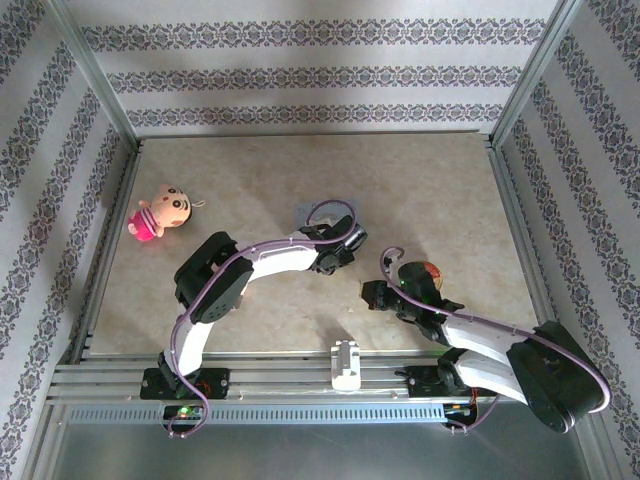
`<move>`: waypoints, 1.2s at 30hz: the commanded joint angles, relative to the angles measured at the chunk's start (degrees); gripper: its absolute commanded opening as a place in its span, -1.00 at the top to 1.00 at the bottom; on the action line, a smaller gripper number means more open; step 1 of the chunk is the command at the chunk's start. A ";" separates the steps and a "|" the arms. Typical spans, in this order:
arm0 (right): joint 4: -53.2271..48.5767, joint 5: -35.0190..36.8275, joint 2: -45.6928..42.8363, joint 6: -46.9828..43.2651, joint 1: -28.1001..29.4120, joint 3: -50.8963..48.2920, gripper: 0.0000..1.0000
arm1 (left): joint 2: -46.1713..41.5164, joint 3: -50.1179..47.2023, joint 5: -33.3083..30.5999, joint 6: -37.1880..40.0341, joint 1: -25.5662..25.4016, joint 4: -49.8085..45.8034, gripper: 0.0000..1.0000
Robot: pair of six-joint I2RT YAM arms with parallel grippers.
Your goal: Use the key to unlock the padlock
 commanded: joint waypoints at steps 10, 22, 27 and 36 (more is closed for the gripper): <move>9.53 -5.99 3.82 -6.28 -2.45 0.84 1.00 | -1.70 0.48 6.58 0.11 1.62 2.92 0.97; 18.45 -5.15 16.31 -8.49 -1.08 4.16 1.00 | -1.92 -1.26 7.29 -0.37 1.81 4.49 0.97; 22.01 -6.11 21.62 -8.86 -1.01 5.62 1.00 | -2.25 -1.71 7.16 -0.53 1.83 4.85 0.97; 26.48 -4.48 26.41 -9.00 -0.93 5.65 1.00 | -2.09 -2.23 7.33 -0.67 1.81 4.86 0.97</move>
